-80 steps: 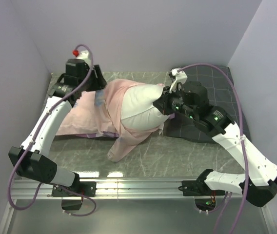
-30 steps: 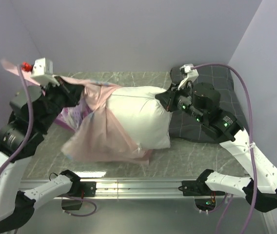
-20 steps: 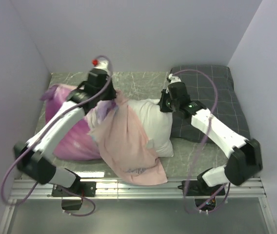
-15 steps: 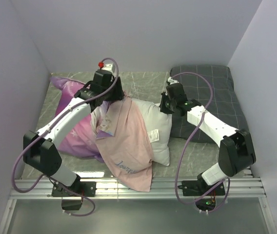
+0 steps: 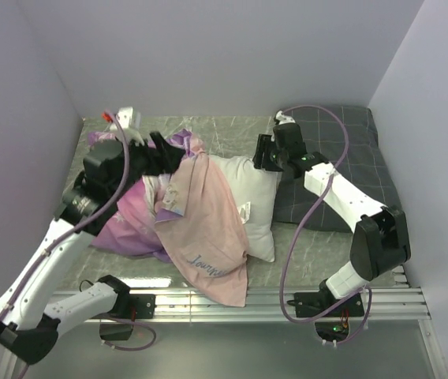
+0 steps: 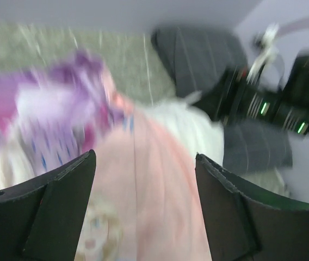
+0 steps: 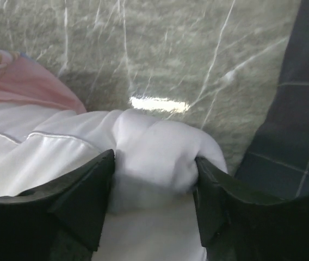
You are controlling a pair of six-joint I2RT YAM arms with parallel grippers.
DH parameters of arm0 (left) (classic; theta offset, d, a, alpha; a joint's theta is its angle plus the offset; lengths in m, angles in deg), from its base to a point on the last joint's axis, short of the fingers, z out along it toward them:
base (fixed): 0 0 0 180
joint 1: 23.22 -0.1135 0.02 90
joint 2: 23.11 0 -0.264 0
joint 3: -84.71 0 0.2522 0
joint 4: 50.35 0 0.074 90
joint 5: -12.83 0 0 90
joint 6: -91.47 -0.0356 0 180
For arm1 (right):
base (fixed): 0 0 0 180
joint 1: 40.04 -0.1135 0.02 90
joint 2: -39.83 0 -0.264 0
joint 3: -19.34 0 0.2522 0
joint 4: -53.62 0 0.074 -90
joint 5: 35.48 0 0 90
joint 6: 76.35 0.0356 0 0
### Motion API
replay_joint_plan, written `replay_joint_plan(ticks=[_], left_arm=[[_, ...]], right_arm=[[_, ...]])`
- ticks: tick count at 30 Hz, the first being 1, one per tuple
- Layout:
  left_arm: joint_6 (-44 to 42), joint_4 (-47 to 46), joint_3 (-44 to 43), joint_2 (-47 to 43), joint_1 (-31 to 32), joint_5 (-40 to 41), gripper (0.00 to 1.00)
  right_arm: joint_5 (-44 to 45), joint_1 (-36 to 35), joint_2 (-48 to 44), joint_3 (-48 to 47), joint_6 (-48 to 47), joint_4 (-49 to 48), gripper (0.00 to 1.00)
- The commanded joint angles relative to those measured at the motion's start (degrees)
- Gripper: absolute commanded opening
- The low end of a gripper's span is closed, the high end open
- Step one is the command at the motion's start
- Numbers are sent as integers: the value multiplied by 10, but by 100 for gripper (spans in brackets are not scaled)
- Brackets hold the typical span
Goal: Remove the pillowcase from the pillow
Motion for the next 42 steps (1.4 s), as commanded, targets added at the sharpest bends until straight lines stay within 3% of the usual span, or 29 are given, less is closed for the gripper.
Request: replay_joint_plan(ticks=[1, 3, 7, 13, 16, 22, 25, 26, 27, 29, 35, 36, 38, 39, 40, 42], left_arm=[[36, 16, 94, -26, 17, -48, 79], [51, -2, 145, -56, 31, -61, 79], [78, -23, 198, -78, 67, -52, 79], [80, -47, 220, -37, 110, -28, 79], [77, -40, 212, -6, 121, 27, 76], [71, -30, 202, 58, 123, 92, 47], [68, -21, 196, 82, 123, 111, 24], [67, -16, 193, 91, 122, 128, 12], [66, -4, 185, 93, 121, 137, 7], [66, 6, 179, 89, 121, 164, 1], [54, 16, 166, 70, 107, 162, 1], [51, 17, 163, 71, 104, 152, 1], [48, 17, 159, 72, 102, 144, 1], [44, 16, 158, 70, 97, 135, 1], [43, 17, 157, 69, 93, 132, 0], [31, 25, 145, 67, 76, 134, 1]], right_arm=[[10, -2, -33, -31, -20, -21, 70], [13, -1, -46, -34, -20, -19, 77], [16, -1, -91, -30, -19, -10, 80], [11, -1, -180, 20, -10, -6, 82], [-12, -4, -225, 67, 4, -12, 82], [-35, -24, -278, 192, 37, -63, 82], [-40, -25, -266, 219, 42, -81, 82], [-42, -24, -263, 229, 45, -86, 82], [-46, -25, -258, 233, 47, -100, 82], [-56, -24, -244, 246, 55, -126, 83], [-134, -23, -175, 270, 97, -221, 80], [-143, -21, -168, 269, 102, -231, 77], [-160, -21, -148, 261, 116, -247, 52], [-160, -21, -143, 255, 119, -246, 36], [-156, -21, -137, 247, 119, -242, 6], [-139, -20, -140, 219, 113, -211, 0]])
